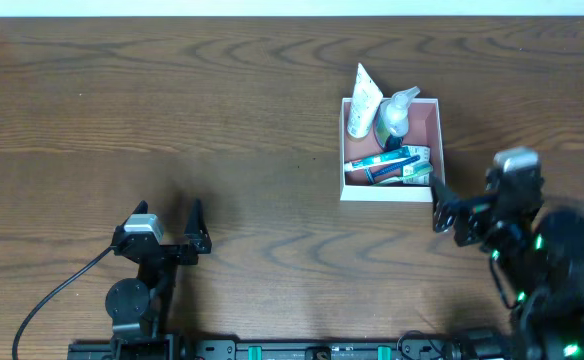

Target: Pack container

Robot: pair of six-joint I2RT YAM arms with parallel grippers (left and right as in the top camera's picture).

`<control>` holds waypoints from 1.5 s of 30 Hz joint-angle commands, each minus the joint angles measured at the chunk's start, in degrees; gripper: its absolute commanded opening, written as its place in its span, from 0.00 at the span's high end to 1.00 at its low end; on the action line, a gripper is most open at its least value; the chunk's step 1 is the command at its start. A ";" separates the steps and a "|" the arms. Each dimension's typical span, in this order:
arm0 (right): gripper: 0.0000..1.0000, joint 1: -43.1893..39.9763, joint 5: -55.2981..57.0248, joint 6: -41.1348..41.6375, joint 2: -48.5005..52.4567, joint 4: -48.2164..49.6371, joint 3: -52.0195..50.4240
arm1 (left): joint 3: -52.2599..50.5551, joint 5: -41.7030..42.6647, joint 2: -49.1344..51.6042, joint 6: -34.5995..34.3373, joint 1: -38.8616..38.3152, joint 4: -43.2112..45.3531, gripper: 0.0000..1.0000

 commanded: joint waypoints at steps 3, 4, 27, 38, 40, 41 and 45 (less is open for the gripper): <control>0.01 -0.28 -4.22 -6.29 -12.04 13.84 -19.21 | -1.11 0.37 -0.39 0.31 0.22 -1.86 0.02; 0.01 -0.52 -4.35 -6.27 -13.73 16.63 -22.32 | -1.11 0.37 -0.39 0.31 0.22 -1.86 0.02; 0.01 -6.54 -3.78 -1.42 -31.87 27.28 -42.97 | -1.11 0.37 -0.39 0.31 0.22 -1.86 0.02; 0.01 -6.73 -1.62 -0.26 -31.85 26.08 -42.97 | -1.11 0.37 -0.39 0.31 0.22 -1.86 0.02; 0.01 -6.73 -1.62 -0.26 -31.85 26.08 -42.97 | -1.11 0.35 -0.39 0.31 0.22 -1.86 0.02; 0.01 -6.71 -1.62 -0.26 -31.85 26.08 -42.97 | -1.11 0.37 -0.39 0.31 0.22 -1.86 0.02; 0.01 -6.71 -1.60 -0.26 -31.82 26.08 -42.97 | -1.11 0.37 -0.39 0.31 0.22 -1.86 0.02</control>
